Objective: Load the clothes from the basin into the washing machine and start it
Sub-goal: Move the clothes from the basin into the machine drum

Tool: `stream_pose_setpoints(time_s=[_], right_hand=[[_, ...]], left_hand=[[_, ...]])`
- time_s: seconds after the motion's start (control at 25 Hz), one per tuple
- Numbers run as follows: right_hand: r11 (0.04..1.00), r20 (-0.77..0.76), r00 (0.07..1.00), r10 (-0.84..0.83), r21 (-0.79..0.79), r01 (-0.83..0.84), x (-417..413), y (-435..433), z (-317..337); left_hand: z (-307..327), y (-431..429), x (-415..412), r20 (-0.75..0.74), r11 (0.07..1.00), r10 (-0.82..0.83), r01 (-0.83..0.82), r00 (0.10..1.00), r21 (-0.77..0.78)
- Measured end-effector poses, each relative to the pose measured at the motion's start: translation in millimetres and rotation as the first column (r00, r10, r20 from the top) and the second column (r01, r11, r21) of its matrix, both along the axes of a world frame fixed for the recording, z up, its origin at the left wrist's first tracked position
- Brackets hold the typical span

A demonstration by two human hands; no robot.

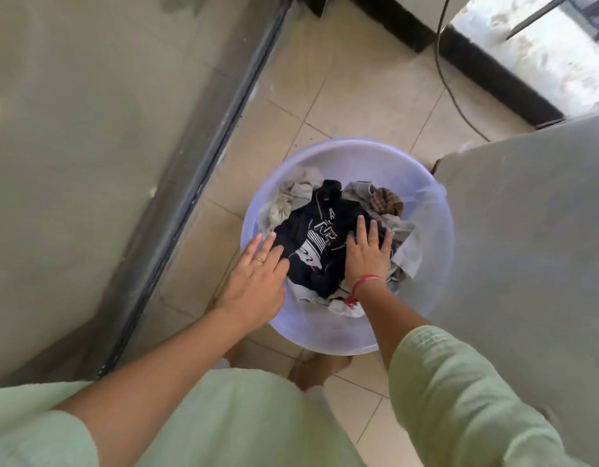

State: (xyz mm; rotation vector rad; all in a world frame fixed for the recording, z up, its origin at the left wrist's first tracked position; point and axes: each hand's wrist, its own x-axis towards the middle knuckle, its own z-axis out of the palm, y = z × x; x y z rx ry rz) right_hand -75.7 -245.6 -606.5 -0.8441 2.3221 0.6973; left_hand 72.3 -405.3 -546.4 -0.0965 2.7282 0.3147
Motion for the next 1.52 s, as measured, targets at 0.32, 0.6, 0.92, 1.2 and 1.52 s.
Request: stream_pose_setpoints(time_s=[0.32,0.6,0.92,1.2,1.52], right_hand=[[-0.406,0.543,0.228,-0.808,-0.794,0.454,-38.3,-15.6,119.3],[-0.508,0.512,0.519,-0.684,-0.845,0.164,1.8,7.1,248.4],[-0.388,0.519,0.531,-0.670,-0.855,0.345,25.3,30.9,263.1],[0.670,0.268,0.640,-0.721,0.031,0.742,39.5,48.9,258.4],[-0.304,0.562,0.405,-0.721,-0.782,0.544,29.9,51.8,456.8]], left_hand=[[2.4,-4.6,0.3,-0.089,0.996,0.064,-0.058,0.994,0.067],[16.8,5.3,-13.8,0.012,0.892,0.339,-0.325,0.941,0.313],[5.1,10.1,-66.0,0.181,0.660,0.574,-0.582,0.799,0.475],[30.7,30.8,-54.4,0.296,0.886,-0.032,-0.110,0.955,0.451],[130.6,40.7,-56.2,0.171,0.706,0.399,-0.421,0.901,0.570]])
